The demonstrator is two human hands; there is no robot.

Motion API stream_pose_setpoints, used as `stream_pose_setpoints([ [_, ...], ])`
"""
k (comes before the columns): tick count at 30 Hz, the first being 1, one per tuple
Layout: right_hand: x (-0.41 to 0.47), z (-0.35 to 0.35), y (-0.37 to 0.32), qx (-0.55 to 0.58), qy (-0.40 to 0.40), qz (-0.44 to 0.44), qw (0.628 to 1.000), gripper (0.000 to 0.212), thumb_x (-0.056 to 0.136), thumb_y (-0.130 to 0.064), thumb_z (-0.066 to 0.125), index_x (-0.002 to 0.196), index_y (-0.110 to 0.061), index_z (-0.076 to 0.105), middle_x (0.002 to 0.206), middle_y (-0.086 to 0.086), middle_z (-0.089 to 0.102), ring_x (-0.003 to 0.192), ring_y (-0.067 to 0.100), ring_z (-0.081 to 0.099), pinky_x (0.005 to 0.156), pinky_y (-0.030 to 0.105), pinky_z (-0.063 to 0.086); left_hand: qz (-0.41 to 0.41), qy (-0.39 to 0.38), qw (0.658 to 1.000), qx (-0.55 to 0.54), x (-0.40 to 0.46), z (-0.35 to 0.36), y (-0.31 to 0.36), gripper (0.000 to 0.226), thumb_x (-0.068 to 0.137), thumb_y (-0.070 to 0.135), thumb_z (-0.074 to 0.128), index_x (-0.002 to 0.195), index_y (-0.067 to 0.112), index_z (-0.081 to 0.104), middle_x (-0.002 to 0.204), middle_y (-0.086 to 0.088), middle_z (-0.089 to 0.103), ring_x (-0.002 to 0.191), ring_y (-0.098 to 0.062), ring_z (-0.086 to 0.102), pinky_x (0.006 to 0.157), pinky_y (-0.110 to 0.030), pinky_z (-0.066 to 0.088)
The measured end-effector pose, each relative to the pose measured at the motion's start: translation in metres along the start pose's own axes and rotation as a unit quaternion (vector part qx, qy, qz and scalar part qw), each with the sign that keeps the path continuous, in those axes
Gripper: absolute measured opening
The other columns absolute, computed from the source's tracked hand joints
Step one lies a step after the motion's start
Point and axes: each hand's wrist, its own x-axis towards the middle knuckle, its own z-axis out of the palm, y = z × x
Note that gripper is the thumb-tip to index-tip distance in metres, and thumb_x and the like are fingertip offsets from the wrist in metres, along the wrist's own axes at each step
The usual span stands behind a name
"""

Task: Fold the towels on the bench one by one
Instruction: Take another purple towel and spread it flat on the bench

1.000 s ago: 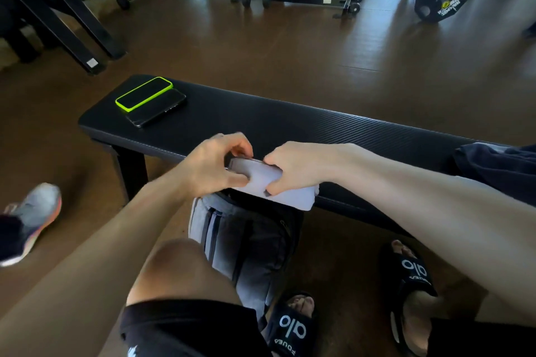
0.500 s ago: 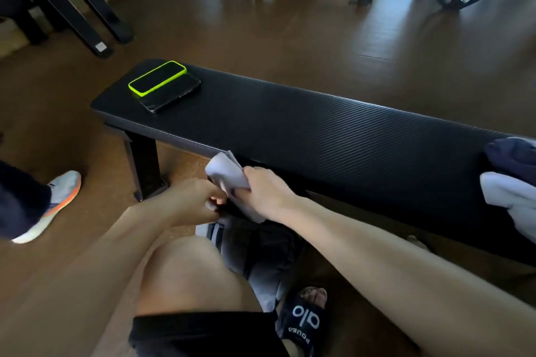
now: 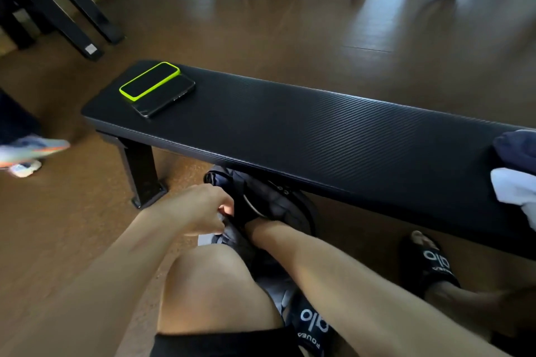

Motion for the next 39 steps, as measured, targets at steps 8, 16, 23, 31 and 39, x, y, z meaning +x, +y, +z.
stream_pose_setpoints([
  [8,-0.096,-0.085,0.036,0.189,0.078,-0.116,0.972,0.015,0.088,-0.015,0.054,0.095,-0.009,0.066,0.097,0.013,0.069,0.090,0.028,0.066,0.080,0.039,0.053,0.088,0.126,0.985,-0.076,0.010,-0.076,0.050,0.021,0.083,0.012,0.062,0.086,0.032,0.070,0.090,0.015,0.070,0.087,0.002,0.066,0.079,-0.025,0.053],
  [16,-0.240,-0.166,0.193,0.091,0.432,0.014,0.897,0.015,0.091,-0.010,0.057,0.096,-0.021,0.066,0.103,0.005,0.070,0.095,0.029,0.070,0.078,0.034,0.059,0.270,0.195,0.922,-0.197,0.075,-0.084,0.217,0.016,0.091,0.010,0.067,0.100,0.023,0.066,0.094,0.009,0.069,0.088,-0.004,0.064,0.073,-0.011,0.048],
  [23,-0.288,-0.128,0.300,-0.058,0.555,0.275,0.783,0.031,0.089,-0.018,0.058,0.117,-0.006,0.059,0.118,0.021,0.057,0.113,0.042,0.051,0.088,0.045,0.043,0.349,0.109,0.911,-0.188,0.125,-0.036,0.330,0.046,0.092,0.024,0.070,0.134,0.029,0.052,0.117,0.006,0.060,0.102,-0.013,0.062,0.092,-0.033,0.054],
  [31,-0.290,-0.131,0.323,-0.094,0.493,0.292,0.814,0.018,0.091,-0.022,0.055,0.104,-0.018,0.066,0.110,0.011,0.068,0.110,0.034,0.057,0.094,0.039,0.037,0.356,0.169,0.905,-0.159,0.145,-0.031,0.379,0.059,0.091,0.024,0.064,0.145,0.033,0.042,0.140,0.007,0.051,0.128,-0.016,0.048,0.104,-0.040,0.044],
  [39,-0.296,-0.145,0.293,0.121,0.672,-0.025,0.730,0.008,0.081,-0.011,0.057,0.085,-0.010,0.063,0.079,0.002,0.062,0.078,0.020,0.058,0.072,0.041,0.048,0.394,0.222,0.799,-0.398,0.159,-0.049,0.389,0.029,0.075,0.003,0.066,0.102,0.012,0.059,0.098,-0.007,0.063,0.089,-0.013,0.059,0.075,-0.029,0.048],
])
